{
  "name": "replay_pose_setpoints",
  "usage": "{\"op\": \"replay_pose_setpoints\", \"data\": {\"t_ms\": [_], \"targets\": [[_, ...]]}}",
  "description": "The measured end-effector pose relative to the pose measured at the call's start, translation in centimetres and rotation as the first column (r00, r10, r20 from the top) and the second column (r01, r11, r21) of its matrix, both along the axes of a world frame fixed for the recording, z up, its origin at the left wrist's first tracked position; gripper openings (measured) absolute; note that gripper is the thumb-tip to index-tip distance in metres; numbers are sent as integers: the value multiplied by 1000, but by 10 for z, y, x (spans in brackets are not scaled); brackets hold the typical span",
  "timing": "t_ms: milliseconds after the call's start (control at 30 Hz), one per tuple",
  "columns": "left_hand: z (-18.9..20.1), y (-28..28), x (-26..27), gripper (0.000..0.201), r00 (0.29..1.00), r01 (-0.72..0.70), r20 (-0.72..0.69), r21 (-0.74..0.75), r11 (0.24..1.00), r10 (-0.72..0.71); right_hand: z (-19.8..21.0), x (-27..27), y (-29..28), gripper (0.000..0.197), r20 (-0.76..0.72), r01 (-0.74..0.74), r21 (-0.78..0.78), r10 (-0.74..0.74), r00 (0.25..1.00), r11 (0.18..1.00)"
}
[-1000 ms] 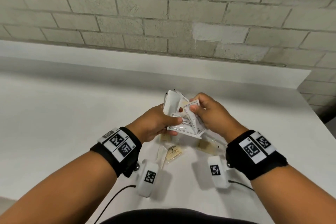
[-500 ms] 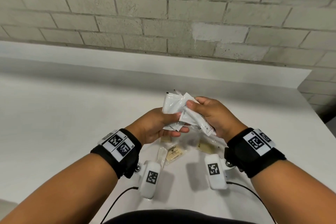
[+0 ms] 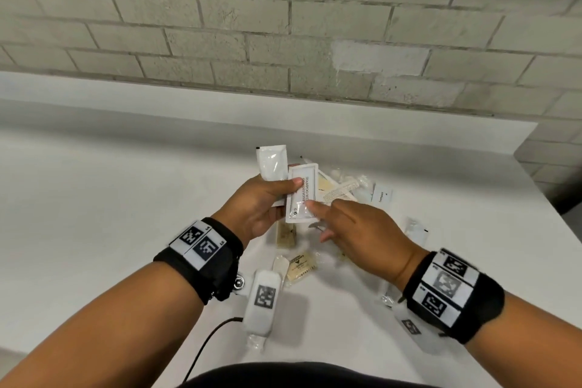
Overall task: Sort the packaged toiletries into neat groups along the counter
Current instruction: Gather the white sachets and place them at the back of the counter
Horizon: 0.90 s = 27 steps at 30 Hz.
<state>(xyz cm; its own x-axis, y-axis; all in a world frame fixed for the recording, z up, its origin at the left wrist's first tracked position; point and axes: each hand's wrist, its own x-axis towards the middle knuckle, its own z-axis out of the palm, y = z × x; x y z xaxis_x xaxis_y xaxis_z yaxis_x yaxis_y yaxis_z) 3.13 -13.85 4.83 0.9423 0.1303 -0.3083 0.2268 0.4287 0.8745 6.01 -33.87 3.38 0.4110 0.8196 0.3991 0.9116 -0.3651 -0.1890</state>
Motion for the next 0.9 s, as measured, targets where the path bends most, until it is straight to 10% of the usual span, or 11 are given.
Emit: {"op": "replay_pose_setpoints", "data": {"t_ms": [200, 333, 500, 667, 900], "targets": [[-7, 10, 2, 22, 992, -127, -9, 52, 991, 127, 7, 15, -17, 39, -643, 432, 153, -243, 727, 889], [-6, 4, 3, 20, 998, -54, -14, 121, 991, 56, 36, 33, -11, 12, -899, 490, 360, 155, 410, 794], [3, -6, 7, 17, 999, 43, -8, 228, 973, -42, 59, 51, 6, 18, -899, 436, 305, 104, 426, 847], [2, -11, 10, 24, 988, -141, 73, 126, 982, 133, 42, 49, 20, 11, -946, 648, 316, 279, 163, 693], [1, -22, 9, 54, 996, -81, 50, 175, 981, 73, -2, 29, 41, 6, -959, 737, 220, 2, 285, 639]]}}
